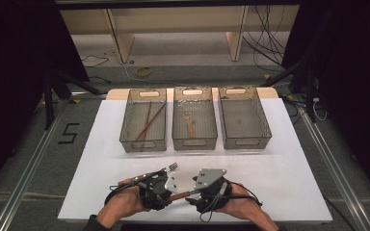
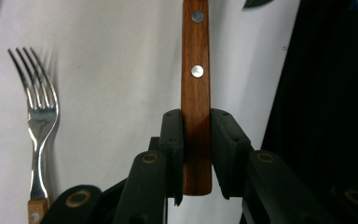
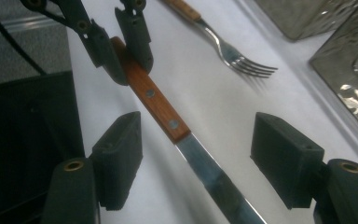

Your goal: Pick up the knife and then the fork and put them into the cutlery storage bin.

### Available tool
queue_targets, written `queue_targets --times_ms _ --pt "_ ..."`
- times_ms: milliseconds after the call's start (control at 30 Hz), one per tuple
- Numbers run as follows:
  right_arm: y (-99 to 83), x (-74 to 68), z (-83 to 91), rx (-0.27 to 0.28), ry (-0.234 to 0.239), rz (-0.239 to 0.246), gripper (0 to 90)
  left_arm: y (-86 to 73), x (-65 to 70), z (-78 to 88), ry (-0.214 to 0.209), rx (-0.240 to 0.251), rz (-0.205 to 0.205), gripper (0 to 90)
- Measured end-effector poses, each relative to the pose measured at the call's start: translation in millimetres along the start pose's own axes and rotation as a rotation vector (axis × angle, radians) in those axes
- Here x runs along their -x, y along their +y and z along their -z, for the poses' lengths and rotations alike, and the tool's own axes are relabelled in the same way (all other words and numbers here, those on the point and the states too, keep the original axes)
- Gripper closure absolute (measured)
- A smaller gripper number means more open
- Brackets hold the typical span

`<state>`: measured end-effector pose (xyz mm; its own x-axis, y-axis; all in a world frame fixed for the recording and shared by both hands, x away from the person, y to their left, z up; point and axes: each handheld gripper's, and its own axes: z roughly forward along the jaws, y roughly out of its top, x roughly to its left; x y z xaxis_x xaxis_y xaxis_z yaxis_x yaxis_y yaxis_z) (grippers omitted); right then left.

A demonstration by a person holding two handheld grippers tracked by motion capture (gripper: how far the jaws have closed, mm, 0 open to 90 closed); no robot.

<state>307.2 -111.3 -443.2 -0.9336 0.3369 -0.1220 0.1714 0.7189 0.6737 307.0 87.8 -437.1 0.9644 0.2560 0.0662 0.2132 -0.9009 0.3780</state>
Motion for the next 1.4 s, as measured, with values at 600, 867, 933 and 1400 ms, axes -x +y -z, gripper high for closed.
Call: queue_targets --times_ms 600,867,933,1400 --pt "-0.3 -17.8 -10.7 -0.096 0.048 0.175 56.0 13.9 11.3 2.7 -0.032 0.006 -0.052 75.0" --pt "-2.3 -18.4 -11.9 -0.105 0.047 0.239 68.1 13.2 10.4 4.2 -0.05 0.0 -0.081 74.9" --pt "-2.9 -17.9 -12.1 -0.11 0.057 0.252 69.8 12.8 10.4 4.0 -0.06 0.006 -0.085 74.9" --pt "-5.1 -22.0 -10.2 -0.103 0.12 0.265 77.8 9.0 6.1 10.1 -0.079 0.063 -0.09 71.1"
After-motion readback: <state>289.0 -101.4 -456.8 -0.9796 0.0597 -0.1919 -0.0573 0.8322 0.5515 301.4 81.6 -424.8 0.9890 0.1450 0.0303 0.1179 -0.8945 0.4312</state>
